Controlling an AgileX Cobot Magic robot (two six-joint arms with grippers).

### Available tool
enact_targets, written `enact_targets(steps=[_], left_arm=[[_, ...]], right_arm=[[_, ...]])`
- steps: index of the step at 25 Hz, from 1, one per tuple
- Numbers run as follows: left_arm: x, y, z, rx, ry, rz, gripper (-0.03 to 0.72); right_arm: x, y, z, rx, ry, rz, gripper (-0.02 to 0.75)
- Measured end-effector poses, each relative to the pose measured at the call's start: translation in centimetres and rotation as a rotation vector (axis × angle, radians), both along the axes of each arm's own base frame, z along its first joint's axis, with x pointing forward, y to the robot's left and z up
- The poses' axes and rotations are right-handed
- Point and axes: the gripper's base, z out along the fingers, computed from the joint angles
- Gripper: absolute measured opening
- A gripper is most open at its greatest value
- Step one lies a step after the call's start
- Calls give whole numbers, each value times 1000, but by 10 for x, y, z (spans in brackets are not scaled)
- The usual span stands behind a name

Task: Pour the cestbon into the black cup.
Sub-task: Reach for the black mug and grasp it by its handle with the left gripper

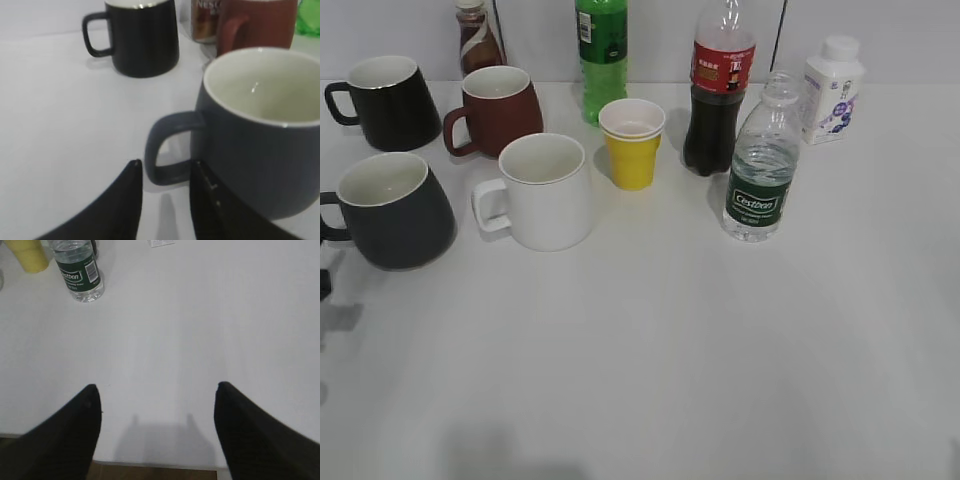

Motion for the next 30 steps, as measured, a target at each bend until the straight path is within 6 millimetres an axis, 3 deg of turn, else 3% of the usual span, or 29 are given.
enact_targets(steps=[5, 16, 18, 22, 24, 30], left_arm=[[11, -1, -17, -11, 13, -5, 258], [49, 0, -17, -8, -9, 8, 255], [56, 0, -19, -7, -11, 5, 225], [62, 1, -20, 7, -7, -1, 46], [62, 0, -20, 14, -6, -11, 43], [61, -2, -11, 27, -39, -36, 43]], right_arm=[[0, 0, 0, 0, 0, 0, 529], [0, 0, 0, 0, 0, 0, 529], [0, 0, 0, 0, 0, 0, 529], [1, 1, 2, 5, -8, 8, 526], [7, 2, 10, -16, -45, 28, 515], [60, 7, 49, -78, -342, 48, 504]])
